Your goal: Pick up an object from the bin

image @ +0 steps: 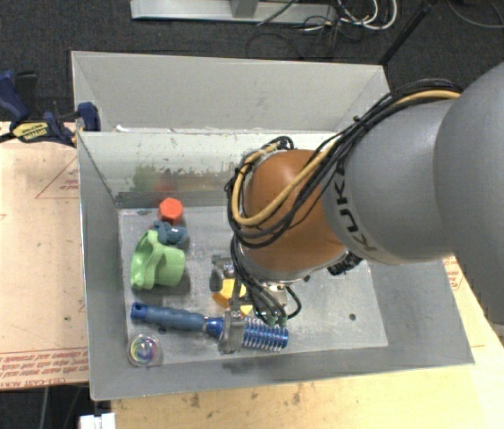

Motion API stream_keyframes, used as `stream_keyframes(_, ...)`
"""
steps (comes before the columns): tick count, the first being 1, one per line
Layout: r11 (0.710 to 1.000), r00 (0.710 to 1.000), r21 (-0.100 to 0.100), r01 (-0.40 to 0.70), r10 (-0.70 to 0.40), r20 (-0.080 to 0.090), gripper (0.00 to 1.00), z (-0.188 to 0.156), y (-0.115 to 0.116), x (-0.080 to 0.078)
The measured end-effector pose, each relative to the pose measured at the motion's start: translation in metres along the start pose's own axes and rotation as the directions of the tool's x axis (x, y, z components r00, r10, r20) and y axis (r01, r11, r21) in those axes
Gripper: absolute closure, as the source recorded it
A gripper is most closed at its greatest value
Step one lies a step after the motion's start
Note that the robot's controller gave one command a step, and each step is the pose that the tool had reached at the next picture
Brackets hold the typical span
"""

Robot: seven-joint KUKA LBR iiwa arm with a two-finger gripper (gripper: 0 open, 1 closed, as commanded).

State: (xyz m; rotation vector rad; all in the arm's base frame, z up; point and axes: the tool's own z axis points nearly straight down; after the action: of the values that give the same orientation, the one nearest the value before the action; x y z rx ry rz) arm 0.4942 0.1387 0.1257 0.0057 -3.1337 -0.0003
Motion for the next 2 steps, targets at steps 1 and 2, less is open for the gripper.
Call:
stream_keyframes(1, 1.000, 1.000, -0.003, -0.015, 0.015, 0.014, 0.00, 0.0570, -0.0063, 0.0071)
stream_keyframes(2, 1.000, 1.000, -0.002, -0.015, 0.015, 0.008, 1.00, 0.0559, -0.0068, 0.0086)
